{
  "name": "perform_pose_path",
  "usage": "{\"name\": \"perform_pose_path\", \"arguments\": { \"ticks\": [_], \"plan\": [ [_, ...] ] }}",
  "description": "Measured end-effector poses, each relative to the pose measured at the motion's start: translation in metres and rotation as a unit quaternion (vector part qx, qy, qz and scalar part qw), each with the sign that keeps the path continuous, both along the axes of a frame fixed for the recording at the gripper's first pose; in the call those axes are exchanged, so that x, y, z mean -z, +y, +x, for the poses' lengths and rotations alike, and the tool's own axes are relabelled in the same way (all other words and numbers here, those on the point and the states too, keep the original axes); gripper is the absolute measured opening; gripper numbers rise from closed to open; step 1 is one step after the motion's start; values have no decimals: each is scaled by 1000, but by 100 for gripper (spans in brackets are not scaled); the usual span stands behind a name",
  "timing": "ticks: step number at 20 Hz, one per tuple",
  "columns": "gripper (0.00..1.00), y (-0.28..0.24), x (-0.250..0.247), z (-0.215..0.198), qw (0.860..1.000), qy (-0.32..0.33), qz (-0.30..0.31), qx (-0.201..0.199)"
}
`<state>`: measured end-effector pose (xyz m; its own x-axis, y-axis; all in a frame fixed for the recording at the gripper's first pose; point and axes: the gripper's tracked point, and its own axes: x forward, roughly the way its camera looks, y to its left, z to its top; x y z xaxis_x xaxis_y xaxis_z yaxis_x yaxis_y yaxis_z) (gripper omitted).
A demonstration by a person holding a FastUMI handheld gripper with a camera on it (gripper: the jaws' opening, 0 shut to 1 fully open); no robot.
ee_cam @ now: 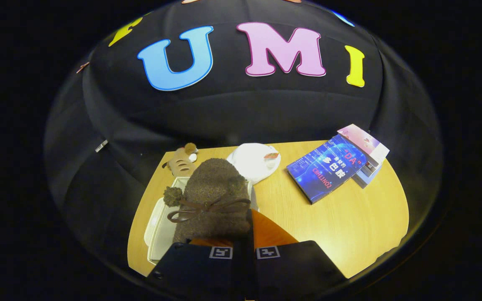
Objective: Open the storage box then place both shoes into the box .Put the left shoe in first, then the right shoe, with the right side of both shoes facing outward in a uniform manner.
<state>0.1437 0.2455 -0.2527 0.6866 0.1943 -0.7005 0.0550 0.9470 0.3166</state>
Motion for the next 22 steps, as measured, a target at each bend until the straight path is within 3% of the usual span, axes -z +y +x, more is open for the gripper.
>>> {"name": "perform_pose_path", "arguments": {
  "ticks": [7,9,10,13,15,18,22],
  "plan": [
    [10,34,53,-10,998,31,-54,-9],
    [18,38,59,-14,997,35,-61,-17],
    [30,37,61,-15,997,34,-71,-21],
    [42,29,51,-7,996,-1,-91,-12],
    [56,27,49,-7,996,-5,-91,-16],
    [67,25,51,-9,995,-4,-97,-24],
    [95,27,52,-14,994,-11,-100,-36]
  ]
}}
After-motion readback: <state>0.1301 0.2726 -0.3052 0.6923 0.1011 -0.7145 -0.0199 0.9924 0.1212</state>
